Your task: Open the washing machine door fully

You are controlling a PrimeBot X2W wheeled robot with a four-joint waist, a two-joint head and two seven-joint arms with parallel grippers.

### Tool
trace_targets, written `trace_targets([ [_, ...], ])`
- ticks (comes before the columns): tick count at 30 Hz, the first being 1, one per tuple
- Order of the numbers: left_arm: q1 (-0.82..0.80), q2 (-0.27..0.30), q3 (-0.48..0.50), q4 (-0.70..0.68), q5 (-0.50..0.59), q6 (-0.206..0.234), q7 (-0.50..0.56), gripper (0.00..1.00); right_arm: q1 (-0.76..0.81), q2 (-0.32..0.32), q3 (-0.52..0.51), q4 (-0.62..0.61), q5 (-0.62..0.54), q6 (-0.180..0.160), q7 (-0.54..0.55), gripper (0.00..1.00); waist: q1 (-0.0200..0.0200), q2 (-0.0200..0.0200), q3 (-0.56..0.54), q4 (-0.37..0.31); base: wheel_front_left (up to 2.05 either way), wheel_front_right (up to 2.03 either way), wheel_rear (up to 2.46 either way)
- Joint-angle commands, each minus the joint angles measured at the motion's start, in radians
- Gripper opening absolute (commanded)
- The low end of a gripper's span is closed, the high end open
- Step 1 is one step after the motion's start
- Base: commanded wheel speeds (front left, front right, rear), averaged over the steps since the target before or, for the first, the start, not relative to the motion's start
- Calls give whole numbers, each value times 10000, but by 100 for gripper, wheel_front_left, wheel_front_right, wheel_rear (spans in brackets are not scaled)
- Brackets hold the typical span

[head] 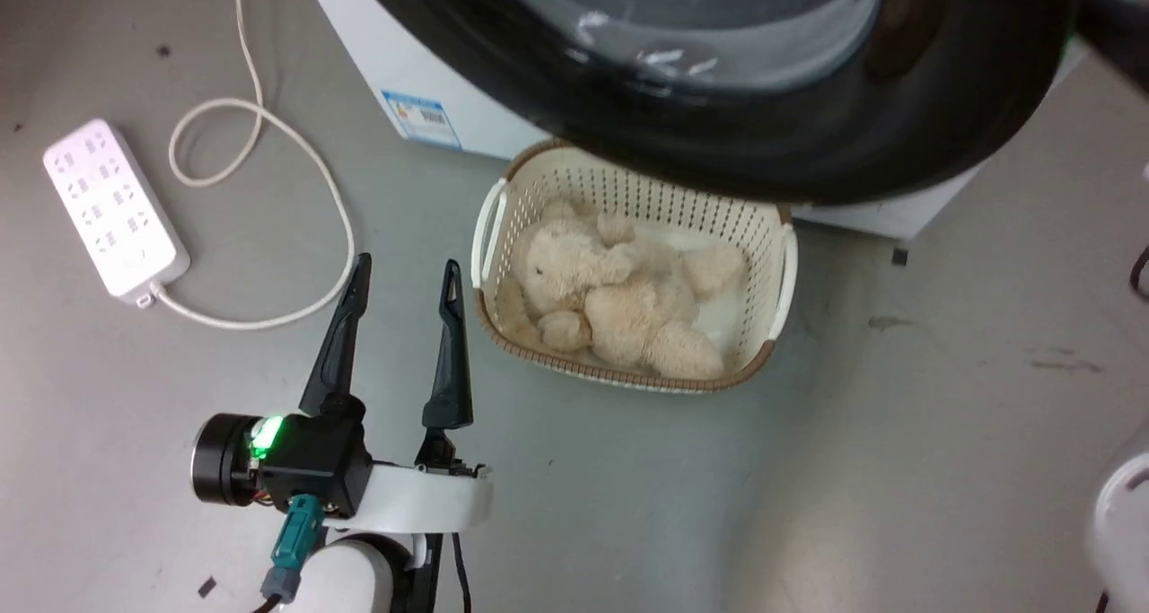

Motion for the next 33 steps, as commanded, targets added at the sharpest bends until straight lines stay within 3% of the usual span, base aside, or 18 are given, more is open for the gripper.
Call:
trace_targets([
  [1,-55,12,-25,21,-30,-9,-86,100,119,122,29,82,322,10,316,0,-1,-1,-291,-67,0,0,0],
  [5,230,14,20,153,-39,-94,-141,100,875,129,930,404,1487,10,770,0,-1,-1,-829,-167,0,0,0],
  [6,520,26,91,271,-32,-179,-141,100,1713,130,1973,557,2409,10,695,0,-1,-1,-1317,-274,0,0,0],
  [16,1631,141,29,621,37,-525,-141,100,4526,132,5938,313,5820,10,144,0,-1,-1,-2478,-401,0,0,0],
  [17,1858,165,-28,746,54,-620,-141,100,5229,132,7220,-48,6779,10,-187,0,-1,-1,-2673,-399,0,0,0],
  [23,2133,172,-59,908,12,-745,-141,100,6234,133,9400,-863,8181,10,-1061,0,-1,-1,-2884,-348,0,0,0],
  [28,2187,148,-25,962,-88,-774,-141,100,6501,133,10200,-1017,8692,10,-1880,0,-1,-1,-2954,-321,0,0,0],
  [29,2197,144,-12,968,-112,-780,-141,100,6494,133,10239,-1012,8609,10,-2103,23,-1,-1,-2968,-336,0,0,0],
  [30,2201,139,11,966,-131,-775,-141,100,6482,133,10243,-986,8527,10,-2294,67,-1,-1,-2978,-366,0,0,0],
  [31,2201,139,11,966,-131,-775,-141,100,6482,133,10243,-986,8527,10,-2294,67,-1,-1,-2978,-366,0,0,0],
  [32,2187,128,61,947,-184,-759,-141,100,6412,131,10110,-1028,8244,10,-2722,100,-1,-1,-3000,-445,0,0,0],
  [33,2187,128,61,947,-184,-759,-141,100,6412,131,10110,-1028,8244,10,-2722,100,-1,-1,-3000,-445,0,0,0],
])
